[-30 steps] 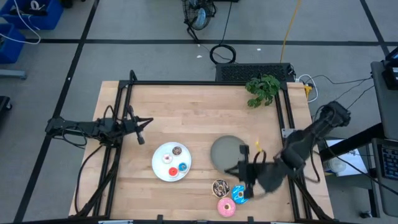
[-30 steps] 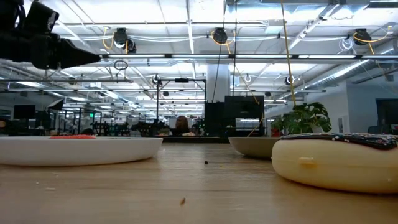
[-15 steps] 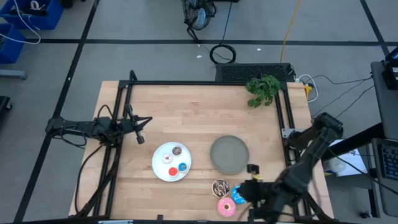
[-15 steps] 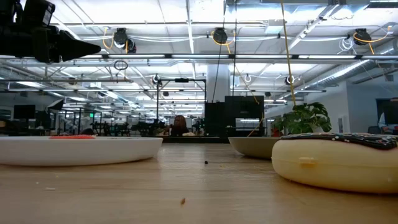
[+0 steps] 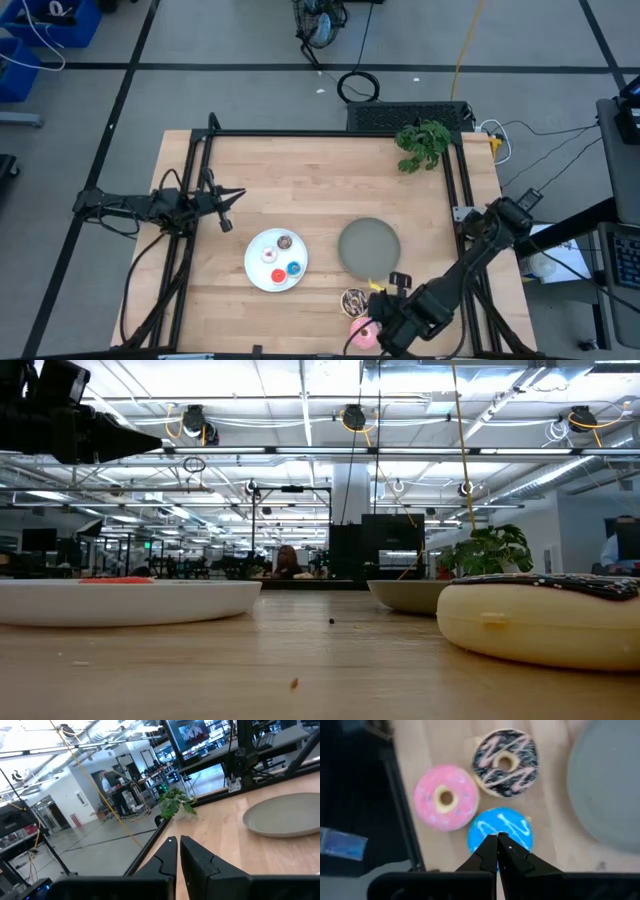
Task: Pick & Place donuts
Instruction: Put the large blue donut on the gray plate
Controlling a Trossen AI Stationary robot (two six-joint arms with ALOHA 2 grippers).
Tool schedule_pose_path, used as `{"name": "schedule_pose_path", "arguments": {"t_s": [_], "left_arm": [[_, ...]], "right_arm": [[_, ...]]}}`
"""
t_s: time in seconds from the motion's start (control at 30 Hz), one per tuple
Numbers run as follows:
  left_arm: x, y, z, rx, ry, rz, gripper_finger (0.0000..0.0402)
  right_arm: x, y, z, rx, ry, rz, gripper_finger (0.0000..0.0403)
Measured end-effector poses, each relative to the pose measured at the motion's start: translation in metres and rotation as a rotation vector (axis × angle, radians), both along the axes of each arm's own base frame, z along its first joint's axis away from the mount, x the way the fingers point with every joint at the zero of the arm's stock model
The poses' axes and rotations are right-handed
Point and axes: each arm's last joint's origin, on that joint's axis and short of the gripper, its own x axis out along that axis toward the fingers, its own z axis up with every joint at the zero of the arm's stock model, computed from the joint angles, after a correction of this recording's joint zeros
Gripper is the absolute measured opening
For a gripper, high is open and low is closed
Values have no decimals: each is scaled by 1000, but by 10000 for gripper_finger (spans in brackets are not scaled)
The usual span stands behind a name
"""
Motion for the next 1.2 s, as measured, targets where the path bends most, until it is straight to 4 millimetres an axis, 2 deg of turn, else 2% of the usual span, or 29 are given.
{"name": "schedule_pose_path", "arguments": {"t_s": [0.2,0.33,0.53,0.67,0.8,0.97,1.2], "left_arm": [[0,0,-2,2,26,0,4],[0,0,-4,9,40,0,16],[0,0,-6,-11,60,-2,31],[0,0,-7,-13,66,-4,19],[0,0,-7,-11,67,-5,5],[0,0,-7,-10,67,-5,20],[0,0,-7,-5,69,-4,36]], "right_arm": [[-1,-4,-7,-24,21,-34,0],[-4,-7,-17,-42,43,-31,16],[-11,-11,-42,-41,113,-15,91],[-13,-10,-56,18,142,-8,146],[-14,-10,-65,44,149,-1,180],[-15,-16,-71,0,153,0,199],[-18,-22,-79,-77,128,-11,203]]}}
